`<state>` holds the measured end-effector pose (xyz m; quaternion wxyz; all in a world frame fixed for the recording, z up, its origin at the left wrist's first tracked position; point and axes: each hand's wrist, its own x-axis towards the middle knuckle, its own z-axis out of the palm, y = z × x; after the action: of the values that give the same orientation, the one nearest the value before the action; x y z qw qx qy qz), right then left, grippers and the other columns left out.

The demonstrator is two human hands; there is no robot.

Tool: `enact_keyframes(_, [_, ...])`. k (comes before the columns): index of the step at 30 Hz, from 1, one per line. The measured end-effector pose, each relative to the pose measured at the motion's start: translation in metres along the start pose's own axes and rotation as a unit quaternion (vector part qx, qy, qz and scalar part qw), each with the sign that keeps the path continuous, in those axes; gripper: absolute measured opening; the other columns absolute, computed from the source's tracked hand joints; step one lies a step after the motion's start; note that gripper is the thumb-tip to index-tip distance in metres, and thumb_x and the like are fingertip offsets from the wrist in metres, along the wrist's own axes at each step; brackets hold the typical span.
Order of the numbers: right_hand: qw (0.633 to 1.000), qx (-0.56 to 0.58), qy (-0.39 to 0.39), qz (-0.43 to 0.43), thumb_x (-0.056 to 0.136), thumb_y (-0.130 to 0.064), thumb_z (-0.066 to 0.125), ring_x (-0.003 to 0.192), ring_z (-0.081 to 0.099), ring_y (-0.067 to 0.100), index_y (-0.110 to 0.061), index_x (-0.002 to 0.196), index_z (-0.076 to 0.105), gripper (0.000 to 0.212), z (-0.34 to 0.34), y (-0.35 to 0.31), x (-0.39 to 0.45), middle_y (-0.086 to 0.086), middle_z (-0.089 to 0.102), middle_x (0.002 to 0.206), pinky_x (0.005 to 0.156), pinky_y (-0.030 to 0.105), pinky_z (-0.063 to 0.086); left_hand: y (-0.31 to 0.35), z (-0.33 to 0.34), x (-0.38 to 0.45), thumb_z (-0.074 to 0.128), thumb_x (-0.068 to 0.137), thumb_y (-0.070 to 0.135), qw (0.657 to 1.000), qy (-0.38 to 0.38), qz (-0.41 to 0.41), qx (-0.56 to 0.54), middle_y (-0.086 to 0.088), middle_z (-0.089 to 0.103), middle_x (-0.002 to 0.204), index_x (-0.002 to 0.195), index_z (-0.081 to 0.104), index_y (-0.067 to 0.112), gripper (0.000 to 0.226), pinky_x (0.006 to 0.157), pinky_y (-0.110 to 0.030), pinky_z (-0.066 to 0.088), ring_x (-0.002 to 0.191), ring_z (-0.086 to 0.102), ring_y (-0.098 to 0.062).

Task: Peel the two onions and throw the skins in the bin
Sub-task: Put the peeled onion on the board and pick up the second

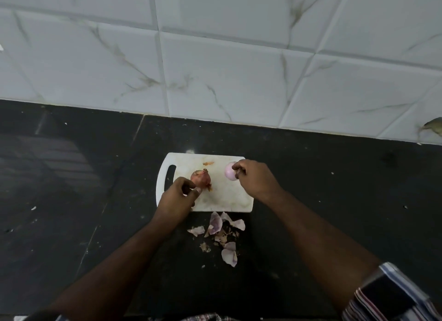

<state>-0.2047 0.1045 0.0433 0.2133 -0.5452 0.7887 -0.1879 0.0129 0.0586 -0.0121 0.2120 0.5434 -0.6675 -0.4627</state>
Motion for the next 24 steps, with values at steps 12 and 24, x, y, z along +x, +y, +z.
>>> enact_keyframes(12, [0.962, -0.2, -0.129, 0.132, 0.097, -0.03, 0.039, 0.125, 0.056, 0.031, -0.011, 0.131, 0.059, 0.044, 0.011, -0.06, 0.058, 0.014, 0.056, 0.141, 0.101, 0.037, 0.043, -0.018, -0.007, 0.029, 0.069, 0.089, 0.028, 0.996, -0.06, -0.058, -0.01, 0.0, 0.07, 0.094, 0.127, 0.05, 0.028, 0.042, 0.077, -0.035, 0.055, 0.084, 0.069, -0.018])
enact_keyframes(24, [0.995, 0.047, -0.073, 0.038, 0.094, -0.046, 0.057, 0.107, 0.064, 0.022, -0.022, 0.123, 0.064, 0.038, 0.076, -0.045, 0.009, 0.002, 0.07, 0.115, 0.091, 0.034, 0.051, -0.025, -0.009, 0.022, 0.064, 0.089, 0.009, 0.992, -0.096, -0.03, -0.075, -0.001, 0.073, 0.093, 0.139, 0.048, 0.038, 0.06, 0.065, -0.03, 0.051, 0.07, 0.066, -0.016])
